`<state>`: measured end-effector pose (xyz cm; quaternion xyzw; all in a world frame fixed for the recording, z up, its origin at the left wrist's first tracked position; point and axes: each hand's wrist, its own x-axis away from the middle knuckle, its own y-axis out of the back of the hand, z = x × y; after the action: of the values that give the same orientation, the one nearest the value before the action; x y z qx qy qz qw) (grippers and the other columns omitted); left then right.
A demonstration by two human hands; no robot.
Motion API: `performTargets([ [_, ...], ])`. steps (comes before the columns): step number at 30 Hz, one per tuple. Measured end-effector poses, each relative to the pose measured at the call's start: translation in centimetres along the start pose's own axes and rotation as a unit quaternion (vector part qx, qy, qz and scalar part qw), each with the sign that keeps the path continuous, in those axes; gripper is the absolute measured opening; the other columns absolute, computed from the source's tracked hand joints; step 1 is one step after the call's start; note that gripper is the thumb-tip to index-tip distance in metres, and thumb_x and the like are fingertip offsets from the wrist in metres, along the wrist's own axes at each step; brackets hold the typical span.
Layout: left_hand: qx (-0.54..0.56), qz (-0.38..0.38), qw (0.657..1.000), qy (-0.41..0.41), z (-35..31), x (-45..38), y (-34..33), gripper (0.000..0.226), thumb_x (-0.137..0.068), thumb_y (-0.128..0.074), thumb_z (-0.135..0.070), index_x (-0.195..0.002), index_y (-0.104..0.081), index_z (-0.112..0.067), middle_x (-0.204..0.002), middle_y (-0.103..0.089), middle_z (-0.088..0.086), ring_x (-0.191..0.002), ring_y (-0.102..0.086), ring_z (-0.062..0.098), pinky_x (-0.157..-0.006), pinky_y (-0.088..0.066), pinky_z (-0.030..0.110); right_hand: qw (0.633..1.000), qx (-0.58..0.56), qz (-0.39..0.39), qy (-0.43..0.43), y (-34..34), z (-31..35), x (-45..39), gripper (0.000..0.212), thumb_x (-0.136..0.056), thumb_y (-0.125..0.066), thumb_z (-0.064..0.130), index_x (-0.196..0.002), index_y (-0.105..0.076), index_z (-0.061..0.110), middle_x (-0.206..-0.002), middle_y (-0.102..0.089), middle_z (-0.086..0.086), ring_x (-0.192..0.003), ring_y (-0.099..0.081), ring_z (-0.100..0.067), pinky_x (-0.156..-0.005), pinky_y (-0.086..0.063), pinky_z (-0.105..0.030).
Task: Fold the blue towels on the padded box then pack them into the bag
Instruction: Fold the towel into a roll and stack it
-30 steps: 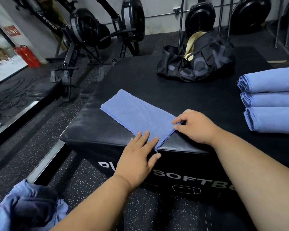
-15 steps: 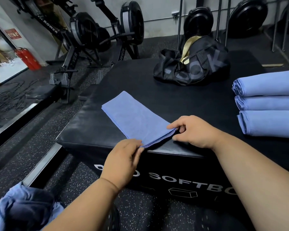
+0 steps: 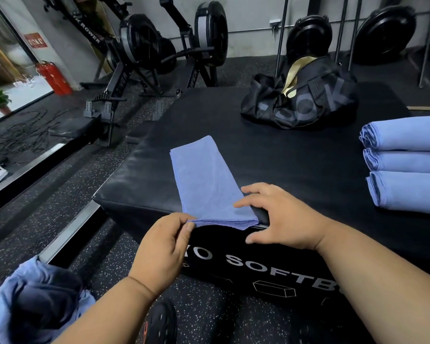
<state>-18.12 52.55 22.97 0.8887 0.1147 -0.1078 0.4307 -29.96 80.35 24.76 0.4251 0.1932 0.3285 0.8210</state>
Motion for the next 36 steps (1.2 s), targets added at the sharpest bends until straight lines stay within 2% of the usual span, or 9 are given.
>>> performTargets([
  [3,0.051,-0.016,0.998,0.041,0.1,-0.4,0.1,0.017,-0.107,-0.053,-0.041,-0.098,-0.066,-0.034,-0.093,-0.069,-0.016,-0.092,-0.065,0.011,-0.082,-0.052,0.033,1.0,0.029,0.008,0.005,-1.5,0.0,-0.7,0.066,-0.077,-0.083,0.057,-0.138,-0.058,0.053,-0.149,-0.038,0.028,-0.13,-0.033,0.002,-0.116,-0.025,-0.022],
  [7,0.078,-0.012,0.995,0.061,0.3,-1.2,0.3,0.02,-0.109,-0.051,-0.038,-0.097,-0.064,-0.031,-0.09,-0.069,-0.009,-0.09,-0.064,0.016,-0.082,-0.054,0.042,0.998,0.012,-0.056,0.03,-2.0,-0.1,-1.2,0.026,-0.094,-0.063,0.032,-0.114,-0.073,0.045,-0.118,-0.069,0.029,-0.106,-0.059,-0.005,-0.099,-0.045,-0.031],
  [11,0.098,0.007,0.993,0.068,0.7,-1.1,0.5,0.017,-0.109,-0.05,-0.035,-0.098,-0.062,-0.031,-0.089,-0.068,-0.006,-0.087,-0.063,0.018,-0.081,-0.052,0.038,0.994,-0.085,-0.055,-0.031,-1.3,-0.2,-1.4,0.02,-0.101,-0.064,0.033,-0.108,-0.074,0.049,-0.106,-0.071,0.033,-0.106,-0.061,-0.004,-0.095,-0.048,-0.029],
  [15,0.112,0.006,0.99,0.08,1.2,-0.6,0.1,0.016,-0.109,-0.05,-0.033,-0.098,-0.062,-0.031,-0.087,-0.067,-0.009,-0.085,-0.062,0.016,-0.077,-0.049,0.028,0.99,-0.124,-0.043,-0.05,-1.5,-0.2,-1.8,0.013,-0.102,-0.064,0.038,-0.1,-0.073,0.047,-0.097,-0.072,0.022,-0.102,-0.059,-0.007,-0.092,-0.049,-0.033],
  [19,0.139,0.0,0.985,0.102,1.4,-0.8,-0.1,0.02,-0.109,-0.049,-0.035,-0.099,-0.065,-0.029,-0.089,-0.069,-0.011,-0.087,-0.063,0.014,-0.077,-0.049,0.027,0.978,-0.182,-0.069,-0.068,-2.1,0.1,-2.6,0.012,-0.104,-0.061,0.031,-0.097,-0.07,0.03,-0.084,-0.069,0.002,-0.079,-0.06,-0.017,-0.08,-0.051,-0.043],
  [23,0.147,-0.013,0.98,0.131,1.3,-1.6,0.0,0.022,-0.11,-0.05,-0.038,-0.098,-0.066,-0.028,-0.09,-0.071,-0.012,-0.088,-0.064,0.012,-0.077,-0.05,0.026,0.968,-0.202,-0.103,-0.103,-2.8,0.5,-3.4,0.014,-0.102,-0.062,0.028,-0.09,-0.068,0.022,-0.064,-0.053,0.01,-0.059,-0.046,-0.009,-0.065,-0.044,-0.035],
  [28,0.169,-0.009,0.963,0.208,2.6,-2.6,-0.6,0.024,-0.107,-0.056,-0.041,-0.092,-0.07,-0.029,-0.086,-0.073,-0.004,-0.079,-0.064,0.011,-0.074,-0.052,0.027,0.951,-0.229,-0.127,-0.164,-3.2,1.1,-4.5,0.012,-0.096,-0.07,0.032,-0.088,-0.07,0.023,-0.06,-0.052,0.006,-0.053,-0.045,-0.01,-0.061,-0.042,-0.031],
  [31,0.189,-0.002,0.952,0.241,3.2,-2.9,-0.9,0.024,-0.104,-0.062,-0.04,-0.087,-0.072,-0.026,-0.084,-0.072,0.006,-0.068,-0.056,0.007,-0.064,-0.048,0.02,0.946,-0.23,-0.126,-0.192,-3.3,1.4,-4.9,0.026,-0.095,-0.071,0.037,-0.079,-0.065,0.018,-0.057,-0.049,0.005,-0.051,-0.042,-0.013,-0.058,-0.04,-0.03],
  [36,0.2,0.017,0.946,0.254,3.8,-3.4,-0.7,0.028,-0.102,-0.063,-0.044,-0.083,-0.071,-0.025,-0.075,-0.069,0.002,-0.062,-0.054,0.005,-0.062,-0.048,0.025,0.946,-0.174,-0.143,-0.233,-3.0,1.7,-5.3,0.037,-0.094,-0.072,0.038,-0.071,-0.058,0.013,-0.052,-0.043,0.012,-0.049,-0.037,-0.008,-0.056,-0.035,-0.027],
])
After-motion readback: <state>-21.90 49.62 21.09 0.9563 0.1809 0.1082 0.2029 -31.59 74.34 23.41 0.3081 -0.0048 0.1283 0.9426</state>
